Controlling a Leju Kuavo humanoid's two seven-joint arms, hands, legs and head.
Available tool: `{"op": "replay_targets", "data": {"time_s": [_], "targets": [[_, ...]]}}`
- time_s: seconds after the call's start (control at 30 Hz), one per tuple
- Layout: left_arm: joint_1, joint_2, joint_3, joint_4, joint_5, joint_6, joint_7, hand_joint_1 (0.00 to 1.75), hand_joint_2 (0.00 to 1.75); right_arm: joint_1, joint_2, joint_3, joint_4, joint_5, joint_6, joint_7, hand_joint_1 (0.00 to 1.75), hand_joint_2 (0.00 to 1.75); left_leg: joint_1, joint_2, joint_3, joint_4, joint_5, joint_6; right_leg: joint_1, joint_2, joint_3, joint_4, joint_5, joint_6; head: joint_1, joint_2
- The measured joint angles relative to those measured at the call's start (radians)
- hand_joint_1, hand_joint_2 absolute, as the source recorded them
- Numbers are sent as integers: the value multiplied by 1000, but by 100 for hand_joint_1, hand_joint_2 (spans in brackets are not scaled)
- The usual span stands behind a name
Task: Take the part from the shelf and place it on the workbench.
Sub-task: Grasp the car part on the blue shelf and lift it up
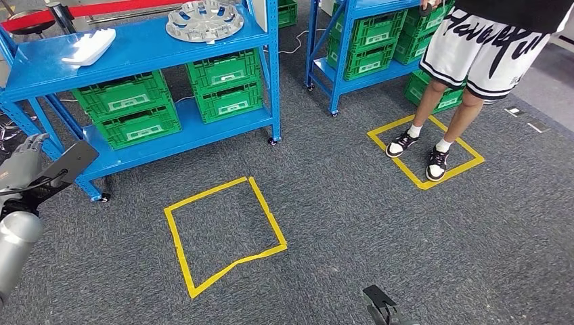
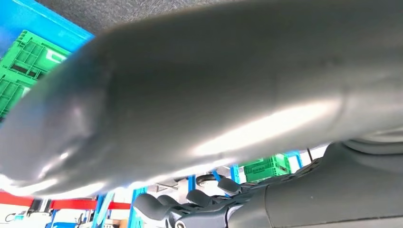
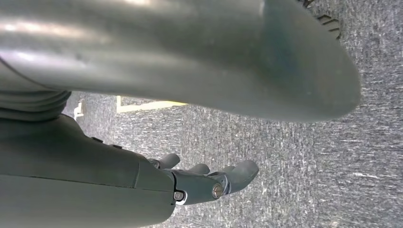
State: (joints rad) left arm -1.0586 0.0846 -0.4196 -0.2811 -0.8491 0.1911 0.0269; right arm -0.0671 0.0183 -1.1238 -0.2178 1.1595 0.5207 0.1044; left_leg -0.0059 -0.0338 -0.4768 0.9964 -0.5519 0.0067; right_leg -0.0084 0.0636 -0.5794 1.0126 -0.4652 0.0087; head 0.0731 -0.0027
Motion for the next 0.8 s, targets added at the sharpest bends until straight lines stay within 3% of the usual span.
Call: {"op": "replay_targets", "data": {"time_s": [0.2,0.3,0.37,0.43,0.5,0.53,0.57,0.6,0.67,0.73,0.8], "targets": [[-2,0,0,4,5,-13,-4,0,0,0,0,0,0,-3,0,3,0,0,-2,0,0,2,0,0,-2,1,0,-1,1,1,0,0],[-5,0,0,6,7,-22,-7,0,0,0,1,0,1,-7,0,3,0,0,-7,3,0,4,4,6,-8,4,-4,-6,8,9,0,0],[-8,-2,0,6,7,-23,-8,0,0,-1,0,0,1,-7,0,3,0,0,0,10,5,-11,14,14,-6,-6,-12,2,5,13,0,0],[-11,-2,-1,6,7,-24,-8,0,0,-3,0,0,1,-8,1,3,0,0,6,20,11,-26,22,21,-4,-32,-56,74,-25,16,2,0],[-12,-1,-1,8,8,-26,-9,0,0,-3,0,0,1,-9,2,3,0,0,5,29,11,-28,19,23,-6,-46,-134,203,-61,20,4,0],[-11,-1,-1,10,8,-27,-10,0,0,-2,1,0,1,-10,2,3,0,0,6,32,12,-27,17,22,-9,-47,-166,250,-65,23,4,0],[-10,-2,-1,11,9,-27,-12,0,0,-1,1,0,1,-12,2,2,0,0,7,35,14,-26,13,19,-14,-48,-183,262,-51,26,4,0],[-10,-2,-1,11,8,-27,-14,0,0,-1,1,0,1,-14,2,2,0,0,10,37,17,-24,8,14,-19,-50,-182,238,-20,30,4,0],[-11,-2,-1,11,5,-27,-20,0,0,-1,2,0,2,-18,2,2,0,0,14,40,21,-15,-9,-1,-27,-58,-140,125,49,41,5,0],[-13,-3,-1,11,0,-26,-25,0,0,-2,4,0,4,-21,2,2,0,0,12,42,16,0,-27,-18,-29,-64,-106,49,57,35,6,0],[-15,-7,-1,11,-3,-26,-28,0,0,-1,5,-1,6,-24,2,1,0,0,9,43,14,2,-38,-30,-24,-63,-101,44,31,11,7,0]]}}
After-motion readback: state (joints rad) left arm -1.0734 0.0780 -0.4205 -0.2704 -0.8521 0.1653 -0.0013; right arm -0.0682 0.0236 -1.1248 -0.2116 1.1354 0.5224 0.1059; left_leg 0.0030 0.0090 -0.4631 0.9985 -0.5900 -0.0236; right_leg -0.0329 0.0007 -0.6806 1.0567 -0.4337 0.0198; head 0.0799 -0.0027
